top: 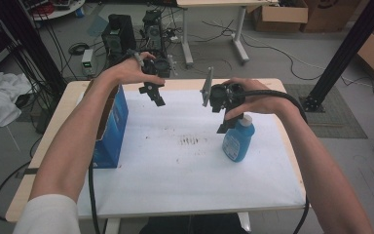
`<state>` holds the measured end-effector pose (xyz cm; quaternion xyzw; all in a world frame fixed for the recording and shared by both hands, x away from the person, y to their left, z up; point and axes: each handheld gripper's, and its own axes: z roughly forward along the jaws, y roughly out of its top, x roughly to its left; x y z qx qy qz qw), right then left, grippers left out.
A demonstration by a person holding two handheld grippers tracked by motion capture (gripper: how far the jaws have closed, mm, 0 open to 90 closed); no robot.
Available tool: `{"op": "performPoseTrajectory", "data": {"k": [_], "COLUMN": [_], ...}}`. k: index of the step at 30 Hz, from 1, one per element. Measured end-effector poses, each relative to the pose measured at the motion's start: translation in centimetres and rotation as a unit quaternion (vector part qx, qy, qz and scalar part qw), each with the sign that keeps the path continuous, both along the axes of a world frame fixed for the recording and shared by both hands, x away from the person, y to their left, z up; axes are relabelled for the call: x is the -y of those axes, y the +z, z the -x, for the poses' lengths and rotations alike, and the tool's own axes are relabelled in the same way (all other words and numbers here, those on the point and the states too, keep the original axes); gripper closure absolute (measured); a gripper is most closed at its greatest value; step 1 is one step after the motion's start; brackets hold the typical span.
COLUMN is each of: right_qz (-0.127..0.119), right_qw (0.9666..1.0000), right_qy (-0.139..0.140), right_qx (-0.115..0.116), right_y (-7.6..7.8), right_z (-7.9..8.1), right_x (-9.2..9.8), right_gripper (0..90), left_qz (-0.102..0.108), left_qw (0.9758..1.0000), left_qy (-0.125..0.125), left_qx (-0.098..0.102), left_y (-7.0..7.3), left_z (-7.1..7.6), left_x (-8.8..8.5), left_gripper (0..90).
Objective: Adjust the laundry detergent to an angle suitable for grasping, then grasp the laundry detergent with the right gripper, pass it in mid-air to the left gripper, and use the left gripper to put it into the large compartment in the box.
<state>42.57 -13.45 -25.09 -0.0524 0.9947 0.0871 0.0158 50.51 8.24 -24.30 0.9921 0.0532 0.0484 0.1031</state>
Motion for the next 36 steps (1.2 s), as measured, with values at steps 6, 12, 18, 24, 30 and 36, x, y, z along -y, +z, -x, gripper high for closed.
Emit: {"op": "performPoseTrajectory", "data": {"k": [6,12,18,24,30,36], "right_qz": [-0.006,-0.01,-0.006,-0.004,-0.008,-0.007], "right_qw": [1.0,0.9999,0.9998,0.9986,0.9962,0.9931], "right_qy": [-0.002,-0.006,-0.018,-0.051,-0.084,-0.115], "right_qx": [0.002,0.005,0.008,0.016,0.02,0.023], "right_y": [0.3,0.7,0.8,1.1,1.7,2.3], "right_z": [0.2,0.2,0.1,-0.1,-0.1,0.3], "right_x": [0.0,0.3,0.7,1.2,1.8,2.5], "right_gripper": [20.9,20.9,21.0,20.8,20.8,20.6], "left_qz": [0.003,0.003,0.004,-0.001,0.0,0.001], "left_qw": [1.0,1.0,1.0,1.0,1.0,1.0], "left_qy": [-0.003,-0.004,-0.002,-0.003,-0.002,0.001], "left_qx": [0.001,-0.003,-0.005,-0.005,-0.002,0.0], "left_y": [0.1,-0.1,-0.3,-0.4,-0.3,0.0], "left_z": [0.1,0.0,-0.3,-0.3,-0.2,0.1], "left_x": [0.3,0.3,0.5,0.6,0.6,0.4], "left_gripper": [17.3,17.3,17.3,17.3,17.3,17.3]}}
